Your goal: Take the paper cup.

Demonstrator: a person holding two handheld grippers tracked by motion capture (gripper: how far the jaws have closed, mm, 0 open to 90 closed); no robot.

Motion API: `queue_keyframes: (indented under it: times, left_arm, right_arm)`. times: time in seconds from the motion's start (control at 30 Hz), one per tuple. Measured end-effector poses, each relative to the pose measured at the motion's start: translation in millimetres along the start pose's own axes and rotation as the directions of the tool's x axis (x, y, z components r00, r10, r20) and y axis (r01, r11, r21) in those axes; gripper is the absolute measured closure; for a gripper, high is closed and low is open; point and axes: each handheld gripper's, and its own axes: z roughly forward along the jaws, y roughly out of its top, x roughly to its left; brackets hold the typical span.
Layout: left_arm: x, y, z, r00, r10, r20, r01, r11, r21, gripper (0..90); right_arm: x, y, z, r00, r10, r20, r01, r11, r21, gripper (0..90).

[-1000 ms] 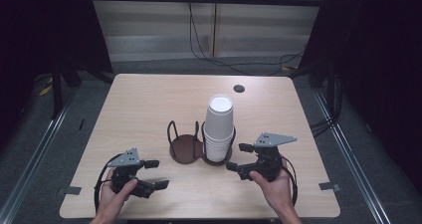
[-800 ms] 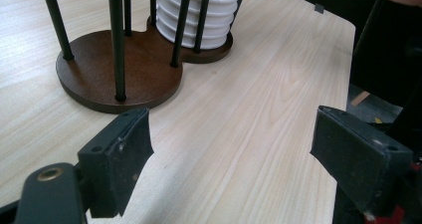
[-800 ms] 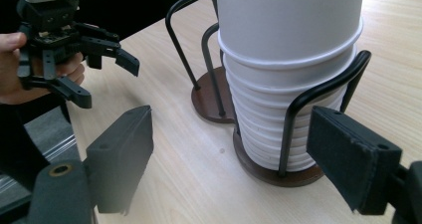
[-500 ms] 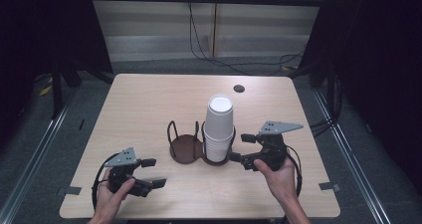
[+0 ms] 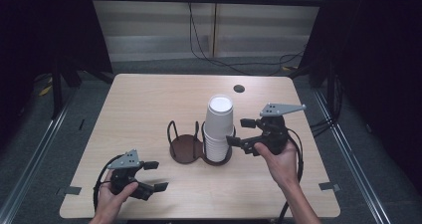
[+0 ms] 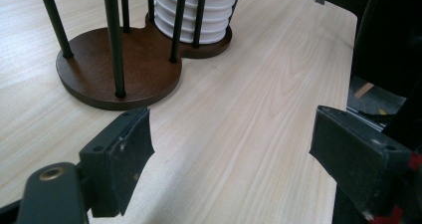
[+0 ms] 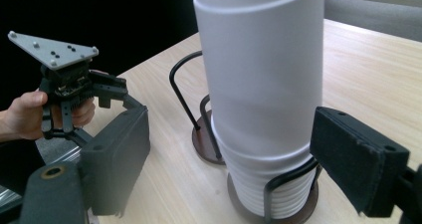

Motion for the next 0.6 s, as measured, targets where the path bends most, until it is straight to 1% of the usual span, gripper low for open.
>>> queue_keyframes:
  times: [0.3,0.4,0.43,0.47,0.5,0.6]
  left_arm:
    - [-0.5,0.2,1.1,1.0000,0.003,0.009,-0.003,1.0000,0.006,16.4]
    - [-0.4,0.4,1.8,0.9999,0.006,0.015,-0.006,0.9999,0.014,16.4]
    - [-0.4,0.4,1.8,0.9999,0.006,0.015,-0.006,0.9999,0.014,16.4]
    - [-0.5,0.6,2.0,0.9999,0.006,0.011,-0.006,0.9999,0.013,16.4]
    - [-0.5,0.6,2.0,0.9999,0.006,0.011,-0.006,0.9999,0.013,16.3]
    - [-1.0,0.5,1.4,0.9999,0.010,0.013,-0.010,0.9998,0.016,16.4]
  right_arm:
    - [-4.8,15.3,4.2,0.9999,-0.010,0.000,0.010,1.000,0.024,15.7]
    - [-9.9,21.1,9.7,1.0000,-0.007,0.002,0.007,0.999,0.040,15.3]
    - [-9.9,21.1,9.7,1.0000,-0.007,0.002,0.007,0.999,0.040,15.3]
    - [-11.1,25.0,12.8,0.9999,-0.011,0.002,0.011,0.999,0.053,15.3]
    - [-11.1,25.0,12.8,0.9999,-0.011,0.002,0.011,0.999,0.053,15.3]
    - [-11.4,32.2,18.4,0.9999,-0.015,0.004,0.015,0.998,0.064,15.2]
